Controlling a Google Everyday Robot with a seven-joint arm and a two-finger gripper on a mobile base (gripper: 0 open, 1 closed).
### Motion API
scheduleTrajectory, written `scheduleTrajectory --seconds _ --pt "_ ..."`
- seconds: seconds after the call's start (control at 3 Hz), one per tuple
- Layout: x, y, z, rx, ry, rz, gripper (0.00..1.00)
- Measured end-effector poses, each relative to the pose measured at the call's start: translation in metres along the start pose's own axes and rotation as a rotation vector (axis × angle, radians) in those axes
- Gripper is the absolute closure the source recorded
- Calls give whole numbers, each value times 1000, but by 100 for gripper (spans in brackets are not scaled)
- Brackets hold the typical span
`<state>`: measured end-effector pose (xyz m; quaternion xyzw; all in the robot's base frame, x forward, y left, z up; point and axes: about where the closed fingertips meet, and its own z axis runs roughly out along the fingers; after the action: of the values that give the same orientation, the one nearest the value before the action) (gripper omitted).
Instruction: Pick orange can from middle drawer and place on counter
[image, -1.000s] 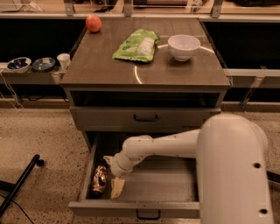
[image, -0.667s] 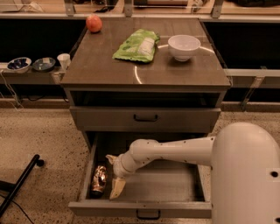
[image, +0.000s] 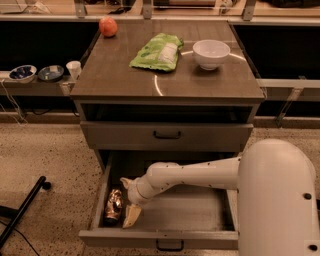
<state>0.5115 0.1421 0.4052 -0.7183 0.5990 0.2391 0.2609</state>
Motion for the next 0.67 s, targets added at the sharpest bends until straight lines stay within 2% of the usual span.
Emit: scheduleTrajectory --seconds 0.33,0.67 --pt "2 3 16 28 1 33 0" --pt "6 4 28 71 -29 78 0"
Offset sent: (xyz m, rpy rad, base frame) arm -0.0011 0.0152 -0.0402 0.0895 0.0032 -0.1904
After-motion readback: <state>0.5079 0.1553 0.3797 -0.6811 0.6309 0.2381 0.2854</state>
